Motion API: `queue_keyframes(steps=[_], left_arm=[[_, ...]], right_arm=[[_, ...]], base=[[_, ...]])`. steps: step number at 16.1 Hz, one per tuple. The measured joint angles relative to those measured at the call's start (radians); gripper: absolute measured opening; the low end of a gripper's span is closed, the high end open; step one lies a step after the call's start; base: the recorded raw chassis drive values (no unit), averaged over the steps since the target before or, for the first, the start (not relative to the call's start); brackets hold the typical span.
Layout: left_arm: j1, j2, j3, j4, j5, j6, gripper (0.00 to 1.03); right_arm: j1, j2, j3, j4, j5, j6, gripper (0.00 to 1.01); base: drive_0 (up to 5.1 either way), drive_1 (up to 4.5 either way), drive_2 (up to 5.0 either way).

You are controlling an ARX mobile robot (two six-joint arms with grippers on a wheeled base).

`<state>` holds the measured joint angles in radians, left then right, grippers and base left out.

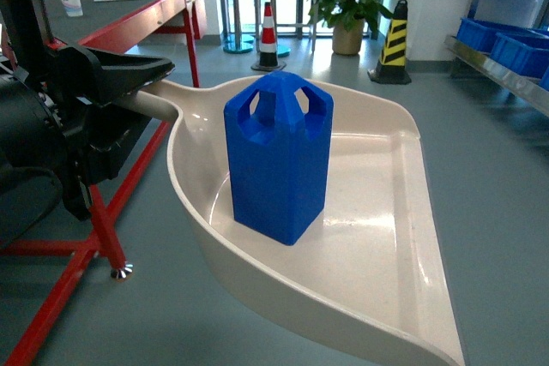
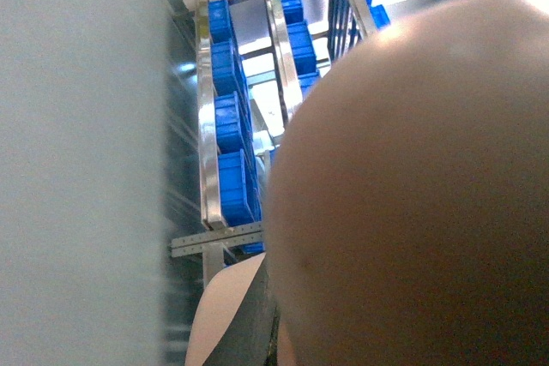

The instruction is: Place part in tray to right shelf

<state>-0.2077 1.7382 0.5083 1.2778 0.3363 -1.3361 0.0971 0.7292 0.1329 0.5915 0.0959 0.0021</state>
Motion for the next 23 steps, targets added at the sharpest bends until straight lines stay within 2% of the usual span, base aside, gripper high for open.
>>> queue_keyframes(steps=[10,23], left_arm=[[0.002,0.000,0.000,0.000,-0.005,0.000,0.16],[0.001,0.000,0.005,0.002,-0.004,0.000,0.16]], right_arm=[[0.001,-0.002,0.000,-0.001,-0.001,0.000,0.98],[0.000,0.000,0.000,0.000,0.000,0.000,0.98]], base=[[-0.3,3.94,-4.6],[-1.7,-1.67,-1.7]])
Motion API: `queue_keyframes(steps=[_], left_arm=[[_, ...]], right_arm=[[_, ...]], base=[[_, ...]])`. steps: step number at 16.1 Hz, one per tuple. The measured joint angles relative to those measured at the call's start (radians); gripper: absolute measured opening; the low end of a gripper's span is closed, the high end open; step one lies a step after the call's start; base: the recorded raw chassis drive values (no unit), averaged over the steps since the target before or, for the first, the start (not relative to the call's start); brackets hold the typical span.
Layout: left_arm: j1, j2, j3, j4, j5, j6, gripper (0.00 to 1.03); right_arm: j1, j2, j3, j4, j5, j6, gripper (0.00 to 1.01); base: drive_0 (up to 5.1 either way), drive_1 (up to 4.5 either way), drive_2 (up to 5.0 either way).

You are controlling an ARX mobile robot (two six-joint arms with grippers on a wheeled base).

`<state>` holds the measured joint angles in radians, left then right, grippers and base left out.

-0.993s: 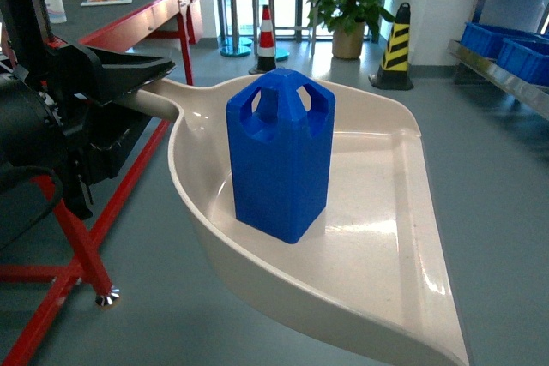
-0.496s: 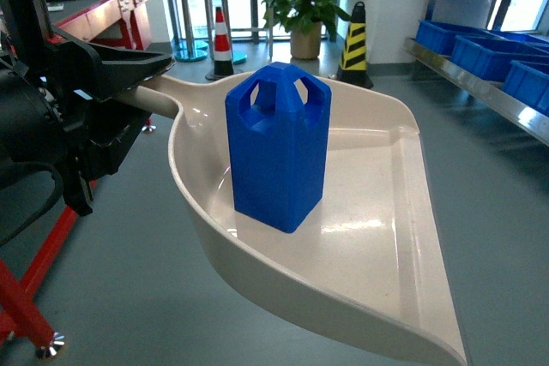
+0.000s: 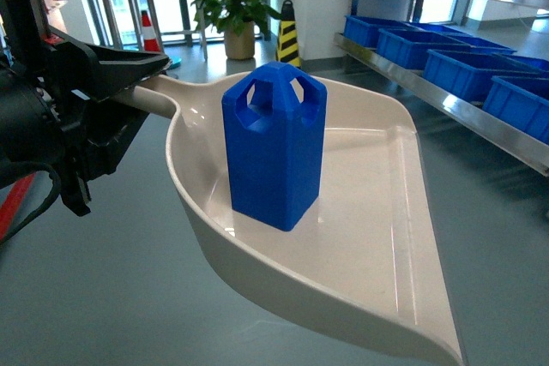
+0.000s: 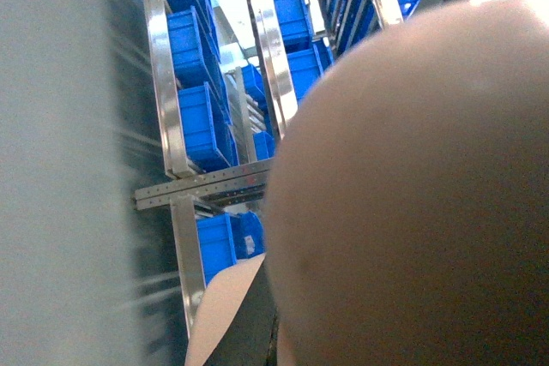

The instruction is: Place part in tray to right shelf

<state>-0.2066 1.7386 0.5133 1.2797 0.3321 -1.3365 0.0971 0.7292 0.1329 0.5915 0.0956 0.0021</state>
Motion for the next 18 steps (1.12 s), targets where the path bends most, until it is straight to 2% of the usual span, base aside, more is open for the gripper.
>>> queue_keyframes(steps=[18], left_arm=[[-0.001,0.000,0.000,0.000,0.002,0.000,0.16]], right_arm=[[0.000,0.000,0.000,0.000,0.000,0.000,0.98]], base=[[-1.6,-1.60,-1.6]])
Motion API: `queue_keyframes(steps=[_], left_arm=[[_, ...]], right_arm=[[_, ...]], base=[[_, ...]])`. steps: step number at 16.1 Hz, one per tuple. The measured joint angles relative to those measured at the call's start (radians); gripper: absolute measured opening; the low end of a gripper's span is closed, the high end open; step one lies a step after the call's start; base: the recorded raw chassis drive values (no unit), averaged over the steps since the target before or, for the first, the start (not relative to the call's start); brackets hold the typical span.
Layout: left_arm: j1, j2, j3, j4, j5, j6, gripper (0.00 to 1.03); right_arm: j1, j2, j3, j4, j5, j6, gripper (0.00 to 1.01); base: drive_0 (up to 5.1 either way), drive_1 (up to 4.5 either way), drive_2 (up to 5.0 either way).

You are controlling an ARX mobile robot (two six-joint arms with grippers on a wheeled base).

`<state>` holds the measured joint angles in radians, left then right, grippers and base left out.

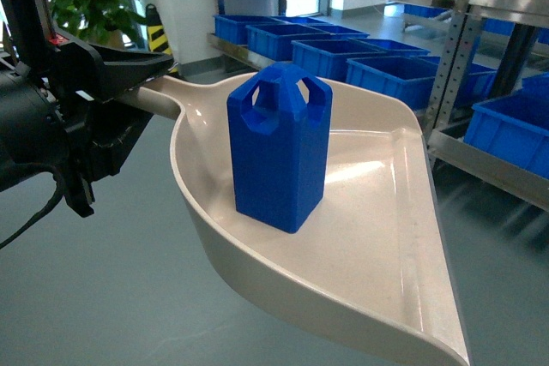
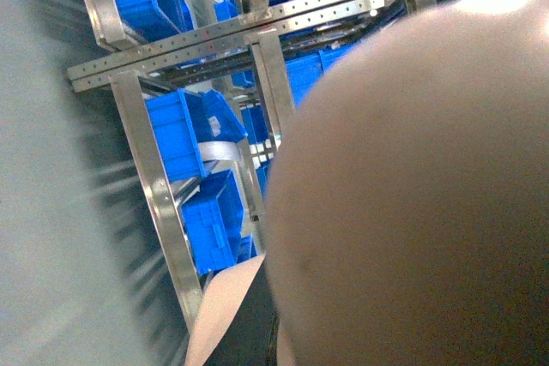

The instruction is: Place part in tray to right shelf

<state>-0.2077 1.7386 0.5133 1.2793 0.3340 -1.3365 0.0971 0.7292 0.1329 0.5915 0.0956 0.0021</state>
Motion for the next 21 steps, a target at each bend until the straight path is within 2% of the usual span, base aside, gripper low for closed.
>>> queue_keyframes(steps=[21], left_arm=[[-0.001,0.000,0.000,0.000,0.003,0.000,0.16]], right_arm=[[0.000,0.000,0.000,0.000,0.000,0.000,0.98]], base=[[-1.6,-1.62,-1.6]])
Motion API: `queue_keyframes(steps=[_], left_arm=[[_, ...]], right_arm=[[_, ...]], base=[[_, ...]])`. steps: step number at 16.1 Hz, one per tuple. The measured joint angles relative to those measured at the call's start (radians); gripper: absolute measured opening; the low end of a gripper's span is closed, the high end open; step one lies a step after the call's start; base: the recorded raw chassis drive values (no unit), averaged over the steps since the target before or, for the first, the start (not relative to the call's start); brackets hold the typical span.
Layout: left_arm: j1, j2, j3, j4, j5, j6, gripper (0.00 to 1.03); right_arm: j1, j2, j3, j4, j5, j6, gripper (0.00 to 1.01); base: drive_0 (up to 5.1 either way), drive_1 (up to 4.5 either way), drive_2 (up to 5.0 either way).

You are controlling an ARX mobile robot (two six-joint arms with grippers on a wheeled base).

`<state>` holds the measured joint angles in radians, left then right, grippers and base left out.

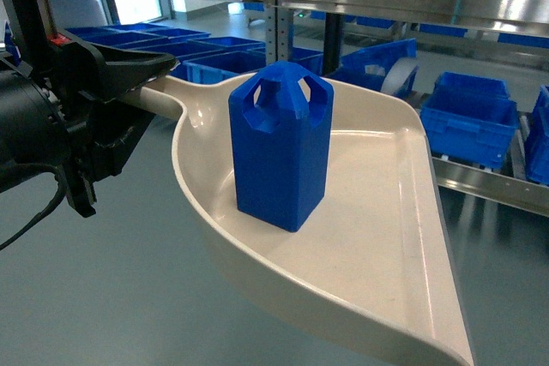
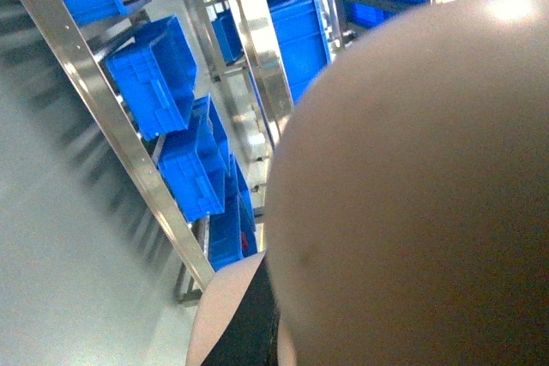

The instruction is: Place part in tray to right shelf

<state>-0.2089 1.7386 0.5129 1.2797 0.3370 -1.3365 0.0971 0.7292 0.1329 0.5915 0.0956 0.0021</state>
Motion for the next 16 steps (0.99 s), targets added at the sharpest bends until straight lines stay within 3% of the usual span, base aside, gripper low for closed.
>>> queue_keyframes(steps=[16], left_arm=[[0.000,0.000,0.000,0.000,0.000,0.000,0.16]], right_arm=[[0.000,0.000,0.000,0.000,0.000,0.000,0.98]], base=[[-1.6,-1.62,-1.6]])
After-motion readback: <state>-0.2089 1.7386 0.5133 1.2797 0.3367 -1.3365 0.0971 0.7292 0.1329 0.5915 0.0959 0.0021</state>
